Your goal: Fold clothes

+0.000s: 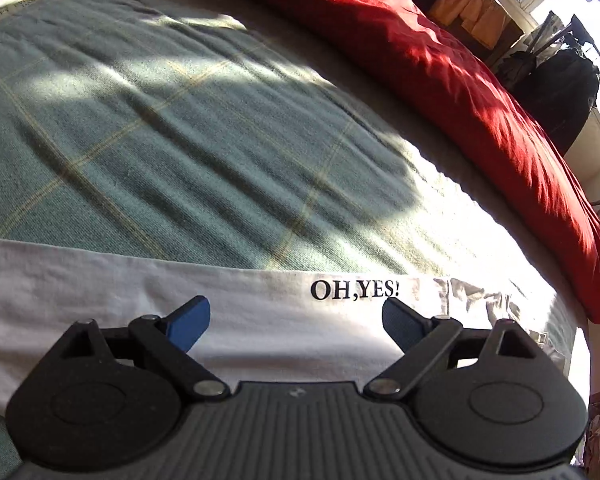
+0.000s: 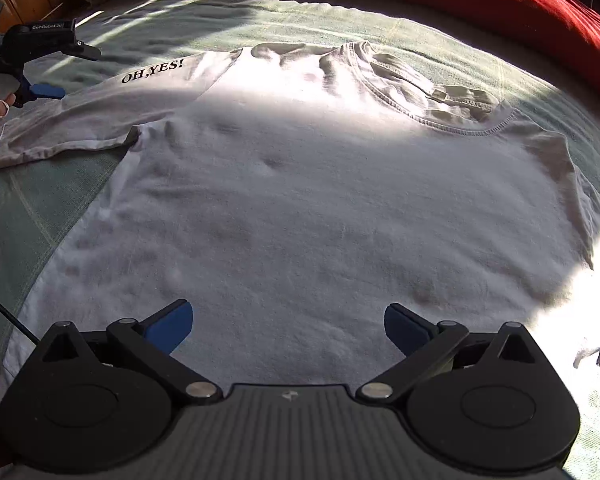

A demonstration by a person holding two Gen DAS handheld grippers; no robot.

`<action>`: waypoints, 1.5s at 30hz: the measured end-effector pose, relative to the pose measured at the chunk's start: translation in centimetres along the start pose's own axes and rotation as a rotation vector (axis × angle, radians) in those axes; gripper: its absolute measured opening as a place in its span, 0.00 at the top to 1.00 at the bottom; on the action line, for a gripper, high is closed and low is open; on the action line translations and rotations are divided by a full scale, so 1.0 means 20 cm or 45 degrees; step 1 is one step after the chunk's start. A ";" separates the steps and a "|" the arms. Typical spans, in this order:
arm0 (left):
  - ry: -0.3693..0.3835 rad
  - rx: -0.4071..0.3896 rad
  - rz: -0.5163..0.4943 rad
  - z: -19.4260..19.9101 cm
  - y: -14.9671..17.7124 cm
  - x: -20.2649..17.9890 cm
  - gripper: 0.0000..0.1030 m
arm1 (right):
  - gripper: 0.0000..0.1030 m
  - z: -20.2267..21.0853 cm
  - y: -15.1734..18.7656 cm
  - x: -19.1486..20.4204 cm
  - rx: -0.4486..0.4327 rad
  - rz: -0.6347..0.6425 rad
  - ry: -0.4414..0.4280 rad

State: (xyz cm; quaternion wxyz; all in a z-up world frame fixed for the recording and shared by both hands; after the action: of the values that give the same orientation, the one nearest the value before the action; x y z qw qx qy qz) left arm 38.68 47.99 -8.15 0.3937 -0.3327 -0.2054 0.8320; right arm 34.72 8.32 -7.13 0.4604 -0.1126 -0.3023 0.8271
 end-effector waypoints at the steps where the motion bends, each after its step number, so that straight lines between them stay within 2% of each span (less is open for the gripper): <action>1: 0.035 0.022 -0.002 0.01 0.01 -0.01 0.10 | 0.00 -0.01 0.00 0.03 0.003 0.000 -0.007; 2: 0.071 0.045 -0.003 0.02 0.03 -0.03 0.10 | 0.00 -0.02 -0.01 0.05 0.003 -0.002 -0.014; 4: 0.027 0.054 -0.047 0.00 0.06 0.02 0.10 | 0.00 -0.03 -0.03 0.11 0.001 -0.004 -0.033; 6: -0.004 0.068 -0.034 -0.02 0.07 0.09 0.10 | 0.00 -0.05 -0.04 0.16 0.003 0.003 -0.044; 8: -0.024 0.025 -0.038 0.01 0.04 0.16 0.10 | 0.00 -0.06 -0.06 0.20 0.007 0.011 -0.054; 13: -0.031 -0.023 0.120 0.14 -0.07 0.33 0.10 | 0.00 -0.10 -0.08 0.26 0.020 0.026 -0.049; 17: 0.128 0.125 0.266 0.13 -0.02 0.36 0.10 | 0.00 -0.15 -0.12 0.33 0.031 0.029 -0.057; 23: 0.007 0.070 0.145 0.13 -0.04 0.48 0.10 | 0.00 -0.20 -0.20 0.48 0.035 0.076 -0.101; 25: -0.054 -0.002 0.119 0.19 -0.09 0.53 0.10 | 0.00 -0.21 -0.21 0.51 0.045 0.108 -0.098; 26: -0.048 -0.012 0.133 0.21 -0.11 0.55 0.10 | 0.00 -0.22 -0.21 0.52 0.050 0.118 -0.097; 30: 0.079 0.078 0.269 0.23 -0.09 0.60 0.10 | 0.00 -0.25 -0.24 0.57 0.071 0.118 -0.092; 39: 0.075 0.080 0.391 0.28 -0.03 0.71 0.10 | 0.00 -0.29 -0.27 0.70 0.121 0.188 -0.107; 45: 0.072 0.080 0.471 0.32 0.00 0.79 0.10 | 0.00 -0.27 -0.27 0.72 0.148 0.195 -0.098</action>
State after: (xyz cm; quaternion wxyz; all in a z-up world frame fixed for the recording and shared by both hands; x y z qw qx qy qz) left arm 26.68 60.01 -9.88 0.2498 -0.3755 -0.1036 0.8865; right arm 33.20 24.53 -6.85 0.3895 -0.0765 -0.2616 0.8798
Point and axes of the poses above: each gripper's, at about its wrist camera, not at the fingertips, and z roughly against the way its jaws point, x to its left, y to its underside, the point moved 5 cm from there along -z, roughly the way its jaws point, and after that the axes turned 15 degrees about -x, right-handed, at the moved point
